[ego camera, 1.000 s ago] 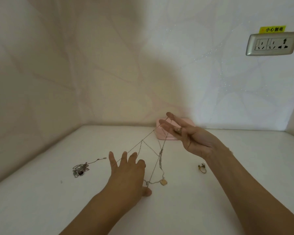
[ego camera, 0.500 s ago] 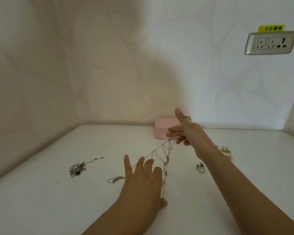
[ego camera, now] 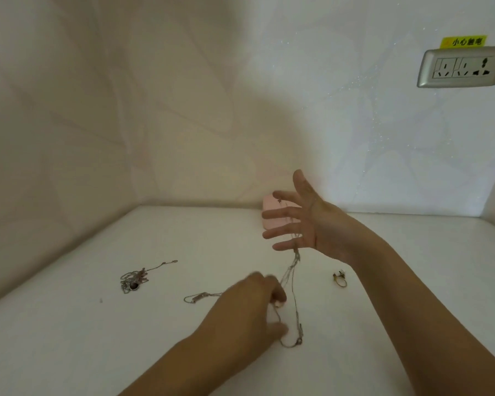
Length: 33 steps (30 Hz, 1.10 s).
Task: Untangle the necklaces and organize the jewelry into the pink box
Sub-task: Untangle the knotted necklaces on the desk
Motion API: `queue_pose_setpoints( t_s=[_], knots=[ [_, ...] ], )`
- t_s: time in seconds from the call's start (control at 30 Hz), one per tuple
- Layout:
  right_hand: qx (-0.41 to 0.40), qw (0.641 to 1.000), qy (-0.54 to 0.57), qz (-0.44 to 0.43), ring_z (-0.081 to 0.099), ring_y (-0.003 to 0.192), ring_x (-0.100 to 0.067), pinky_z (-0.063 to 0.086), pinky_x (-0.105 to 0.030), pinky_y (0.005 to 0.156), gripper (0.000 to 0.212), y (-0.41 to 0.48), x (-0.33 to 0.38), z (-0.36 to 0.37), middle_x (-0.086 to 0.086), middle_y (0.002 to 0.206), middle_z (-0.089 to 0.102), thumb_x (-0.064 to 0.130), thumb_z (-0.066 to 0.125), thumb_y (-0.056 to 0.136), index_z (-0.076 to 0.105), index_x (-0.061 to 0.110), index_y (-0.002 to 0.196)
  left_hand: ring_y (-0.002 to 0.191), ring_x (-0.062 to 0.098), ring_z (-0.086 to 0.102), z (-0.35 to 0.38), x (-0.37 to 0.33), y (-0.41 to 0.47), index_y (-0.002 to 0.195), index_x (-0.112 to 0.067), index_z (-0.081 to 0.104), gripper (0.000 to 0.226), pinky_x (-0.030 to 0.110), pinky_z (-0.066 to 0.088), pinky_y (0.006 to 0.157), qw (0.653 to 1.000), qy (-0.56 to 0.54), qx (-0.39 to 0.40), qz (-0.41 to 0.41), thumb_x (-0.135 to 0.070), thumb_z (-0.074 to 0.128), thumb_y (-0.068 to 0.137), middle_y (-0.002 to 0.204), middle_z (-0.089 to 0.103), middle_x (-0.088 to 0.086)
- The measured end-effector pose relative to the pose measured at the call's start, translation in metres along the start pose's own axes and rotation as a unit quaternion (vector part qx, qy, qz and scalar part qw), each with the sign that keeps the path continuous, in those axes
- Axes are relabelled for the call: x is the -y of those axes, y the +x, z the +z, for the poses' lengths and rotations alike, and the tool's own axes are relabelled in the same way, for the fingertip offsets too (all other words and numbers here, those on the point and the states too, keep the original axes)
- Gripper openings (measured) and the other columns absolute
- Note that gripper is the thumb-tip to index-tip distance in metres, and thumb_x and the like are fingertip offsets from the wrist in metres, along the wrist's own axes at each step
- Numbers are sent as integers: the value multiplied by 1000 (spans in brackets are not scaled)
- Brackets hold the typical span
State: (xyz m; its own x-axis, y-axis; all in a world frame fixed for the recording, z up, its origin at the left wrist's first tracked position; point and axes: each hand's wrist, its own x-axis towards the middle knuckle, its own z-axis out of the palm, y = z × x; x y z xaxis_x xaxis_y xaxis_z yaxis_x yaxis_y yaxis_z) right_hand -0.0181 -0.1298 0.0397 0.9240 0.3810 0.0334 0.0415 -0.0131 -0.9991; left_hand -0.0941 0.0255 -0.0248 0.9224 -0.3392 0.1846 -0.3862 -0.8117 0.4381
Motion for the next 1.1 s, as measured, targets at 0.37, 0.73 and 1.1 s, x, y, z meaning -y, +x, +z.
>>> queue_pose_setpoints(
  t_s=[0.37,0.73,1.1],
  knots=[
    [166,981,-30,-97,66,103,-31,56,-31,62,105,-22,17,10,-7,127,61,83,53,58,32,28,145,104,16,66,-4,4,30,104,-13,67,23,32,46,100,872,-489,20,-20,-26,67,85,105,71,2],
    [86,983,5,-163,66,92,-24,54,-27,61,102,-14,17,-26,-6,130,59,84,56,57,41,28,141,81,16,71,-2,13,29,98,-6,70,22,25,58,74,763,-640,-55,-72,-13,50,95,90,73,7],
    [277,938,144,-153,64,106,-23,48,-35,97,82,-6,-2,-58,-9,115,67,64,66,70,53,14,134,38,5,24,-44,54,34,69,-11,57,15,15,16,33,628,-770,-43,-104,-15,49,82,55,29,-5]
  ],
)
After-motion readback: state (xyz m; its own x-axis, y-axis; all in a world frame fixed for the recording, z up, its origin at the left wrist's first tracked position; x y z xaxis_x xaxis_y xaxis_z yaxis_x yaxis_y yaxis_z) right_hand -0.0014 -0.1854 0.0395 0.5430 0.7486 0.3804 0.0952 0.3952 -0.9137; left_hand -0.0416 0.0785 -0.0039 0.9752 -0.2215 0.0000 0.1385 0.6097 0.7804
